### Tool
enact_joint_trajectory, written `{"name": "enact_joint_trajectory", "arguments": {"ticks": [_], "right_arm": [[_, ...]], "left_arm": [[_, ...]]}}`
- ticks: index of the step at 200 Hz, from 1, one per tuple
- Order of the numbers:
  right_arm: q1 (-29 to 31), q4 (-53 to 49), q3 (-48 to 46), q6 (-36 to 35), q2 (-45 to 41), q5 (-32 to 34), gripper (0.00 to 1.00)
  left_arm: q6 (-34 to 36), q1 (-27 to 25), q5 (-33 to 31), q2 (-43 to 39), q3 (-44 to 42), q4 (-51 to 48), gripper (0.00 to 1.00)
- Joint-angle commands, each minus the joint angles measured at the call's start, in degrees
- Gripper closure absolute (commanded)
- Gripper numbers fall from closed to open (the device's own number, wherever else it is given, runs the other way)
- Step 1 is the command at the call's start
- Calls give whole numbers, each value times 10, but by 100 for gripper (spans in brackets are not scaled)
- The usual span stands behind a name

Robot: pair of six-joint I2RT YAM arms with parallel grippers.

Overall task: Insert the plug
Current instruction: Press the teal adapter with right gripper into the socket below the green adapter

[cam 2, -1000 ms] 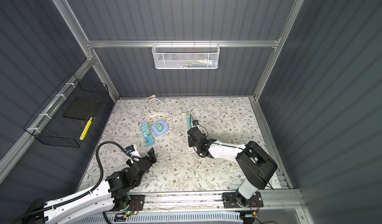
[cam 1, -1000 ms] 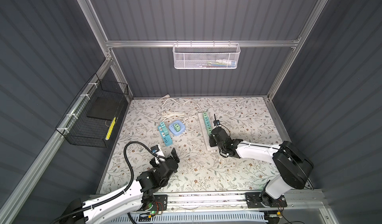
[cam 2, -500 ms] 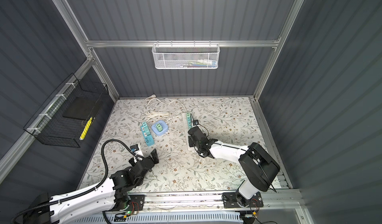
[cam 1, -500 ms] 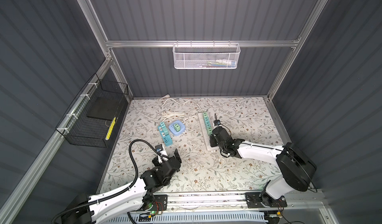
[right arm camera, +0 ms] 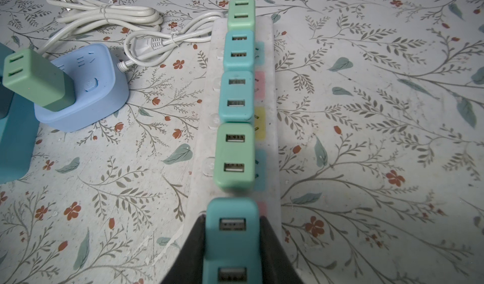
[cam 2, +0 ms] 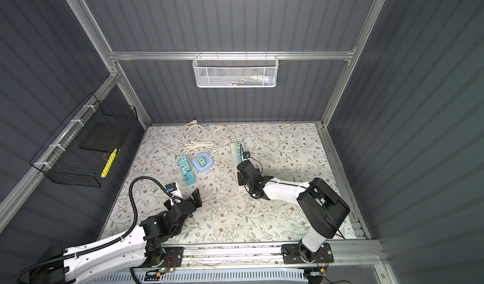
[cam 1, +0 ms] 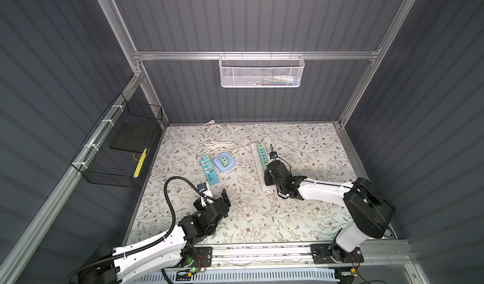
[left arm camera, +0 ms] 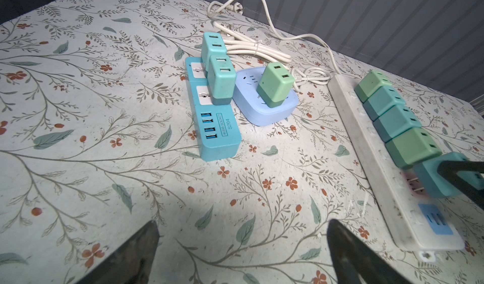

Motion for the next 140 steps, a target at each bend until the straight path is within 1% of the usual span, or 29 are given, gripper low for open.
{"name": "enact_joint_trajectory", "arguments": {"ticks": [1, 44, 73, 140], "right_arm": [[-2, 5, 3, -1, 13, 14, 90], [-1, -4, -2, -6, 11, 19, 90], [-1, -13, -3, -6, 7, 3, 91], [6, -37, -1, -2, 46, 17, 91]], "left_arm": [[8, 2, -5, -7, 0, -2, 0], [7, 2, -6, -9, -2, -3, 0], [6, 2, -6, -8, -3, -1, 0], [10, 3, -4, -2, -1, 4, 0]]}}
